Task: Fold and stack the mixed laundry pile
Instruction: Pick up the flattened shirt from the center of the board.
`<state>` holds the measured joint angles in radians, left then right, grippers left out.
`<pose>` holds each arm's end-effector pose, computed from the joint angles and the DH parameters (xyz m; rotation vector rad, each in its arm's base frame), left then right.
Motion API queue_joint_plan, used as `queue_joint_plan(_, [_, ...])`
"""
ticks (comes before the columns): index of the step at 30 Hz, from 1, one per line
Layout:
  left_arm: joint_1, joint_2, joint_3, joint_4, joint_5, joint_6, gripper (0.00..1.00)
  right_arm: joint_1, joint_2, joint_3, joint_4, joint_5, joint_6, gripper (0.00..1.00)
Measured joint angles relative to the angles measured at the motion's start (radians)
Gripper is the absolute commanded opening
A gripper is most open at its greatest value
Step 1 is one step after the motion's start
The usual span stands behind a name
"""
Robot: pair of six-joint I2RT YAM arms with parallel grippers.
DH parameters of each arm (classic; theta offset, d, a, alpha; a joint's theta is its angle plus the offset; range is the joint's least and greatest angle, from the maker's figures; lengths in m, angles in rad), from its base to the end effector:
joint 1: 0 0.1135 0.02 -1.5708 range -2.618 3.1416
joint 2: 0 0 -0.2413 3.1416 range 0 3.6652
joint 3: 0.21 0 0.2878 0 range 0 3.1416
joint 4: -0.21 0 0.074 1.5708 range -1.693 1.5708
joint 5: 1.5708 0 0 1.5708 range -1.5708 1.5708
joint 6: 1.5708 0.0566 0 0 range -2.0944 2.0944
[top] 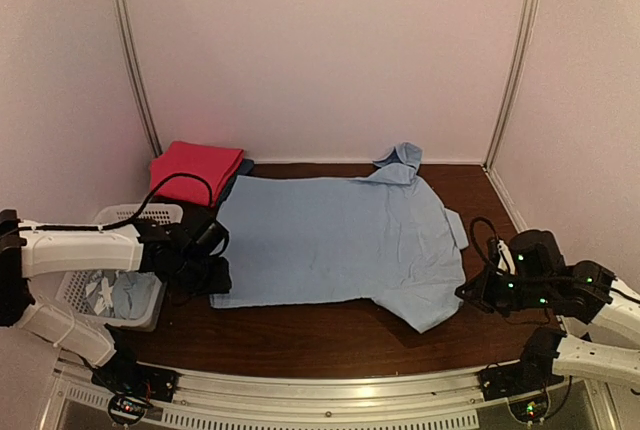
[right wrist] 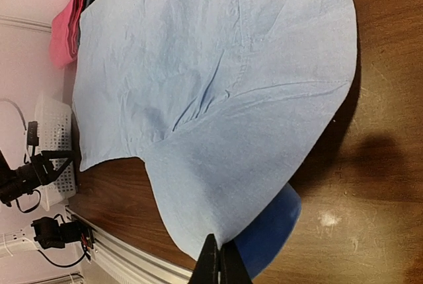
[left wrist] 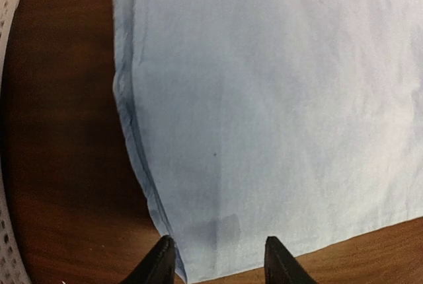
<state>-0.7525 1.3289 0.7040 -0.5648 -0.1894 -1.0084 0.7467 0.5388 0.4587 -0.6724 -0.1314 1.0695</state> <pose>0.2071 -0.1793 0.1115 -0.4001 2.7159 -0.2422 0.1368 0.1367 0.1857 0.3398 2.5420 0.9801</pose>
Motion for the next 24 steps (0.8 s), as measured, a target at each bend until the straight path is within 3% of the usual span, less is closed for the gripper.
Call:
queue_joint_plan(8, [-0.03,-0.006,0.064,-0.061,0.028,0.425,0.54,0.0,-0.001,0.096,-0.06,0.09,0.001,0.0])
queue_joint_plan(15, [-0.32,0.024,0.095,-0.096,0.031,0.642,0.51,0.0,0.034,0.136,-0.103,0.159,-0.001,0.0])
queue_joint_plan(24, [-0.338,0.083,0.275,-0.15,0.0,0.943,0.53,0.0,-0.008,0.205,-0.195,0.268,0.001,0.0])
